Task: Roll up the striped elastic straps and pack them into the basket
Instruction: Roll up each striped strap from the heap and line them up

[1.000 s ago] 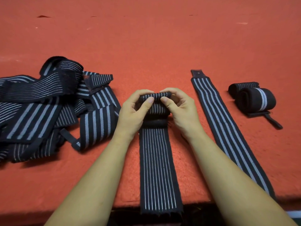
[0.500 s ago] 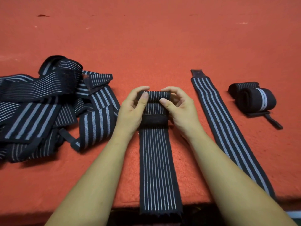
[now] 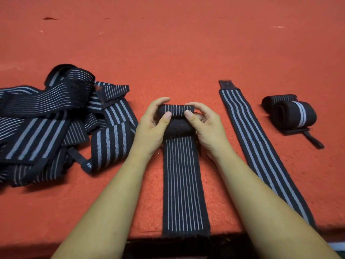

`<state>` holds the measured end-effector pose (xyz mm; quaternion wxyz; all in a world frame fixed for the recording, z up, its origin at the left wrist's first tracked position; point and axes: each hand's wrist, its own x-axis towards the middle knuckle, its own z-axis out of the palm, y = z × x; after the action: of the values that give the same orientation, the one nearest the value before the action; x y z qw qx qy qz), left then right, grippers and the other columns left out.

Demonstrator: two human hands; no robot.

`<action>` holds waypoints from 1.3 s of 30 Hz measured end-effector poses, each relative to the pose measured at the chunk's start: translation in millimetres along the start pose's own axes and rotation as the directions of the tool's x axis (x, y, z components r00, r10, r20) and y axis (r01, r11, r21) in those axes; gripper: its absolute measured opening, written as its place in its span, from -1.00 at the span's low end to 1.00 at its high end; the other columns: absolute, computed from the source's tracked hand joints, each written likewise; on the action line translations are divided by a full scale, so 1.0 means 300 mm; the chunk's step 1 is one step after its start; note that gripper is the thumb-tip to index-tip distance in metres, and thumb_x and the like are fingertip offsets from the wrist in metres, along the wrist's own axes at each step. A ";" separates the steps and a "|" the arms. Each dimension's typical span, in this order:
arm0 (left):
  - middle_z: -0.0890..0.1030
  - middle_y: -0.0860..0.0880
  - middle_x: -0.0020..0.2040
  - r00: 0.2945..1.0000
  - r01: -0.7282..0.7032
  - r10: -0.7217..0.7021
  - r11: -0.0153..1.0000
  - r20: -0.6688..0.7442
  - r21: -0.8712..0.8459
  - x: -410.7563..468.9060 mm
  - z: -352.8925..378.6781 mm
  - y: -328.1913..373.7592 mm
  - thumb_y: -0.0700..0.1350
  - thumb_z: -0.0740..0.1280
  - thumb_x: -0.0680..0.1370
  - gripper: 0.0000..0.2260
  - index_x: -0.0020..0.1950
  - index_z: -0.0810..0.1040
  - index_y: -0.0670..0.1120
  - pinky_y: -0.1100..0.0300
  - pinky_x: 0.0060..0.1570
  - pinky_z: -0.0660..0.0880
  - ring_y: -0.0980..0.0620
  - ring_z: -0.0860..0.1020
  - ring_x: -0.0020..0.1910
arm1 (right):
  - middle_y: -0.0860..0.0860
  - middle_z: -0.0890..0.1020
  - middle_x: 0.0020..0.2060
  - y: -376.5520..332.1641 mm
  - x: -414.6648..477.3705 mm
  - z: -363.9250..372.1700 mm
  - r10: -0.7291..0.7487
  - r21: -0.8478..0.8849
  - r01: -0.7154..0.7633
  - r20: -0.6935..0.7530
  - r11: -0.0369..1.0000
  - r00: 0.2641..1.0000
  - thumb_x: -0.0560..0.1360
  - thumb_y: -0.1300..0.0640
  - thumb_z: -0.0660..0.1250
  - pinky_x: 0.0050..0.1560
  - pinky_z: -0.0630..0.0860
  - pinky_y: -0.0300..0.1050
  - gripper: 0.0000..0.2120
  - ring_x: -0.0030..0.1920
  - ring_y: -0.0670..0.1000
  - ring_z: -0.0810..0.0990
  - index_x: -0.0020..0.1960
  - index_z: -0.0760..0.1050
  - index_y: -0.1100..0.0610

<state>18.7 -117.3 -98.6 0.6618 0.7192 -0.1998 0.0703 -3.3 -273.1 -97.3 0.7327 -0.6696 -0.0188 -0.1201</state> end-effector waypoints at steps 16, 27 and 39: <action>0.64 0.01 0.06 0.992 0.127 -0.127 0.992 0.019 -0.015 -0.001 -0.010 0.006 -0.14 0.26 0.67 -0.82 0.24 0.57 -0.03 0.16 0.12 0.54 0.12 0.59 0.04 | 0.10 0.70 -0.09 0.003 -0.005 0.011 0.077 0.009 -0.077 0.030 0.997 0.997 0.58 0.22 0.36 -0.08 0.59 -0.16 -0.71 -0.13 -0.07 0.66 0.29 0.49 0.21; 0.63 0.11 0.03 0.976 0.218 -0.219 0.972 0.001 0.091 0.001 0.004 -0.007 0.16 0.25 0.61 -0.76 0.19 0.53 0.09 -0.12 0.23 0.51 0.11 0.60 0.03 | 0.11 0.62 0.01 0.006 -0.004 -0.007 -0.072 -0.026 0.075 0.094 0.997 0.993 0.43 0.34 0.32 0.15 0.52 -0.02 -0.65 0.04 0.01 0.58 0.14 0.49 0.02; 0.61 0.10 0.06 0.991 0.122 -0.124 0.991 0.043 0.049 0.004 0.019 0.006 -0.04 0.24 0.67 -0.86 0.17 0.55 -0.01 0.17 0.21 0.46 0.20 0.56 0.06 | 0.05 0.63 -0.03 0.020 0.005 -0.012 -0.079 -0.115 0.083 0.037 0.990 0.996 0.54 0.19 0.36 0.08 0.50 -0.18 -0.82 -0.02 -0.08 0.58 0.13 0.54 0.19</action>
<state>18.3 -123.1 -97.2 0.6432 0.7467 -0.1688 0.0174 -1.1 -276.4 -103.3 0.6864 -0.7119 -0.0508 -0.1396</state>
